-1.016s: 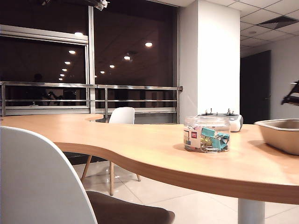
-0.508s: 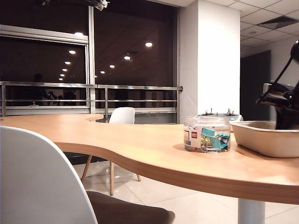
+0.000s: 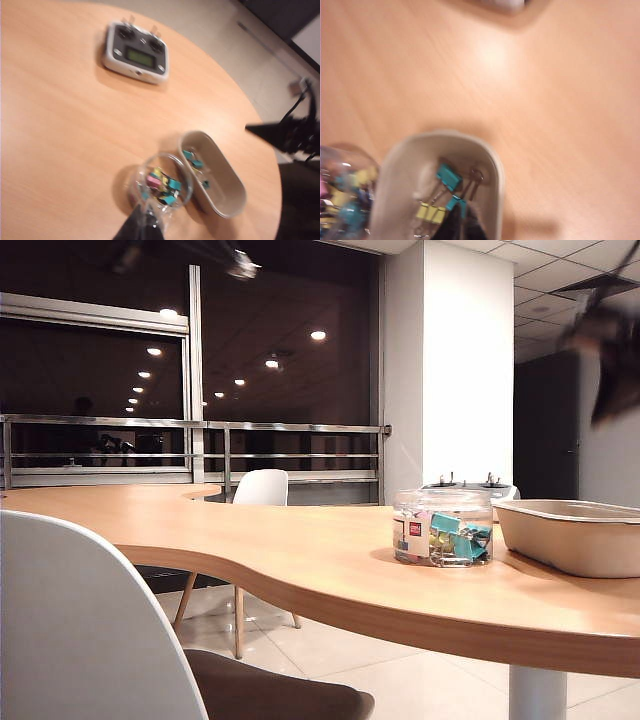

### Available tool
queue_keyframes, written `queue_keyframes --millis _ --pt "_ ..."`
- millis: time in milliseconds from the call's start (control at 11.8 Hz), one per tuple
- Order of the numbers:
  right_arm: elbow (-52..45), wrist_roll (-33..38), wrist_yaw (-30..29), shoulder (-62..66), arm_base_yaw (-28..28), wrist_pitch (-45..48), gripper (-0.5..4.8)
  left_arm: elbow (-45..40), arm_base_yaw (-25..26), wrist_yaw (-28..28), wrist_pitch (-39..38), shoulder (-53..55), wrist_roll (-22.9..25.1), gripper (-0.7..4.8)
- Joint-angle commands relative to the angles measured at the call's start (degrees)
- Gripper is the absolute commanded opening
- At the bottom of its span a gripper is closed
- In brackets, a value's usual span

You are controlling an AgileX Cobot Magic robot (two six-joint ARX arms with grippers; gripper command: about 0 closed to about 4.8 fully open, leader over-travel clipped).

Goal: Pick up the box filled with clips, pour some clips from it into the rectangular paper box, and then put the clip box back on the table.

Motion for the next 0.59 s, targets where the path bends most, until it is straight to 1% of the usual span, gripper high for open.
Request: queue_keyframes --millis 85,339,423,508,593 --pt "1.1 0.0 0.3 -8.1 0.0 3.3 -0.06 4.1 -4.8 -3.9 0.6 4.7 -1.1 -0.06" --pt "1.1 0.0 0.2 -11.8 0.0 4.3 -0.06 6.5 -7.2 -4.2 0.6 10.1 -1.0 -0.06" --pt "1.1 0.5 0.0 -14.8 0.0 4.4 -0.06 9.7 -9.0 -4.0 0.7 16.3 -1.1 -0.06" --pt "1.1 0.5 -0.1 -15.3 0.0 4.4 -0.06 10.8 -9.2 -4.0 0.7 17.8 -0.9 -0.06" --pt "1.1 2.3 -2.5 -16.3 0.1 3.1 -0.06 18.5 -12.7 -4.4 0.1 31.3 0.5 0.04"
